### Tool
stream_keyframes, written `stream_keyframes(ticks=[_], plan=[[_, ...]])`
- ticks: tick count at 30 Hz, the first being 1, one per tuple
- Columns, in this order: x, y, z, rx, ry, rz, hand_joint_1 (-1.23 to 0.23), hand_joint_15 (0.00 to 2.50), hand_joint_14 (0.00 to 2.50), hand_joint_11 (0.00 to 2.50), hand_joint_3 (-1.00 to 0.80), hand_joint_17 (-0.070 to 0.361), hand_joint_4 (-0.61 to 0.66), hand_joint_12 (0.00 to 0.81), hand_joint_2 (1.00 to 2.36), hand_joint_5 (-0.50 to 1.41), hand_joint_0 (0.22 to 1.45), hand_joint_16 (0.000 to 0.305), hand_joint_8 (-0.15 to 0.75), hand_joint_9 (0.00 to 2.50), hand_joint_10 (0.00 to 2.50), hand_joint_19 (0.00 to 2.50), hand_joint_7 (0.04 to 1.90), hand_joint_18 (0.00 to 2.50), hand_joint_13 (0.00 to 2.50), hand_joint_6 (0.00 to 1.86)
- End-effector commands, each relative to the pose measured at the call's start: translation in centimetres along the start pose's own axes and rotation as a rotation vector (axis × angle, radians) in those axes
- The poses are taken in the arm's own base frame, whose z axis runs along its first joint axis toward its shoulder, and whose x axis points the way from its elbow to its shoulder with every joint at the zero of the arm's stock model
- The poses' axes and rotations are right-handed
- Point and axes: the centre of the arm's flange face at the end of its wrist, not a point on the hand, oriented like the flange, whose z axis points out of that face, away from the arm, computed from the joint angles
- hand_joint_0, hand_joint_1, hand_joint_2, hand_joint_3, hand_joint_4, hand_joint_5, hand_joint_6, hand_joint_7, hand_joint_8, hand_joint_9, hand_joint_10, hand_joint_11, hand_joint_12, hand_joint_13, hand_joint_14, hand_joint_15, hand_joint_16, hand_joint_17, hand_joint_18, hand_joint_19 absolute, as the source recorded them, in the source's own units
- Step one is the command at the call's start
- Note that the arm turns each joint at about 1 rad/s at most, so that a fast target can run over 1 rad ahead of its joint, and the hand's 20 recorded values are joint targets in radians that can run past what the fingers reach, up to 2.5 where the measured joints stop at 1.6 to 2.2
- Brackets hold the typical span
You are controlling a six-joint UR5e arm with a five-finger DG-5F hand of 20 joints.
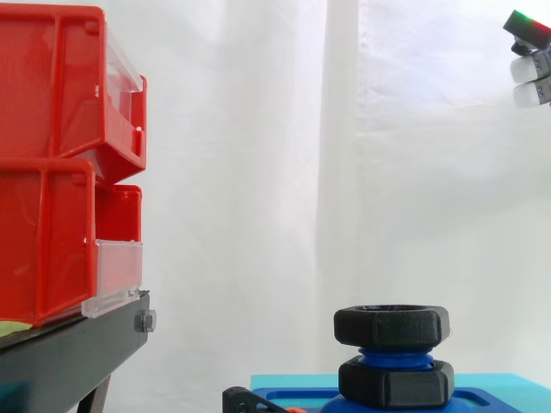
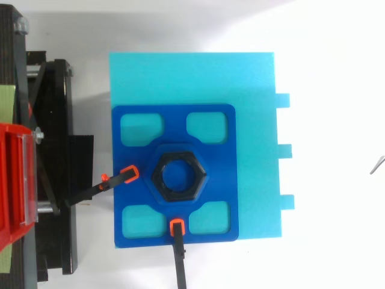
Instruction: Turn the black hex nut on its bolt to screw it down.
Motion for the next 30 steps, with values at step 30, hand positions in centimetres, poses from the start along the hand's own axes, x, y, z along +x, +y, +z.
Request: stream_keyframes(ticks=[30], plan=[[0.03, -0.05, -0.01, 0.001, 0.001, 0.0, -0.53, 0.03, 0.0, 0.0, -0.5, 0.112, 0.2, 0.342, 1.0, -0.19, 0.53, 0.05, 0.27, 0.62, 0.0, 0.22, 0.71, 0.53, 0.5, 0.5]])
